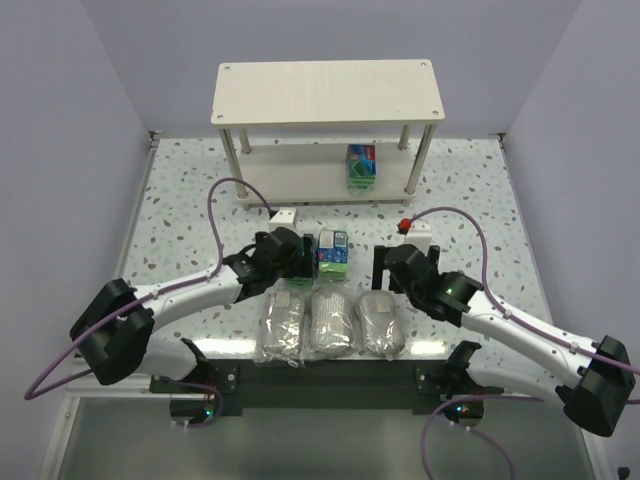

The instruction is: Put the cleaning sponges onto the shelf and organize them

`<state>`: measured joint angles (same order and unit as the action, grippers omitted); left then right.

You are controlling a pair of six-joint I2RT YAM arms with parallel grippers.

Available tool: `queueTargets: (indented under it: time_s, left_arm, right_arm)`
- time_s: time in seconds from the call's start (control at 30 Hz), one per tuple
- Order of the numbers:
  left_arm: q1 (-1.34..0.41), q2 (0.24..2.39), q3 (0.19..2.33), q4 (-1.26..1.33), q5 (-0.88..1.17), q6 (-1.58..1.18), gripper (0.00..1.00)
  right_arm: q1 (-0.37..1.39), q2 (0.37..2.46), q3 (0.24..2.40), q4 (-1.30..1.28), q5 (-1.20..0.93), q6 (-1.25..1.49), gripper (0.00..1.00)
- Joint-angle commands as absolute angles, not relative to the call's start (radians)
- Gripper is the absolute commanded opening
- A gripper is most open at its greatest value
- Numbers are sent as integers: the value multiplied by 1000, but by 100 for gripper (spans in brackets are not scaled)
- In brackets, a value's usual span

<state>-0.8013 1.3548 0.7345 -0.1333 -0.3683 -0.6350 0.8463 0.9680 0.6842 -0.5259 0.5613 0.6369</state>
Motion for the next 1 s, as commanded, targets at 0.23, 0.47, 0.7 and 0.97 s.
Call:
queueTargets:
  time_s: [0.23, 0.47, 0.7, 0.97]
  left_arm:
    - [-807, 1463, 735, -40, -313, -604, 88]
    - [-805, 1572, 768, -35, -360, -583, 83]
    - [-805, 1500, 810, -49, -425, -552, 70]
    - [-784, 1356, 896, -121, -483, -519, 71]
  right_arm:
    - [851, 960, 675, -526, 588, 663, 99]
    - [853, 962, 669, -526, 586, 664, 99]
    - [851, 951, 661, -528, 586, 660, 99]
    - [853, 939, 661, -534, 591, 652, 99]
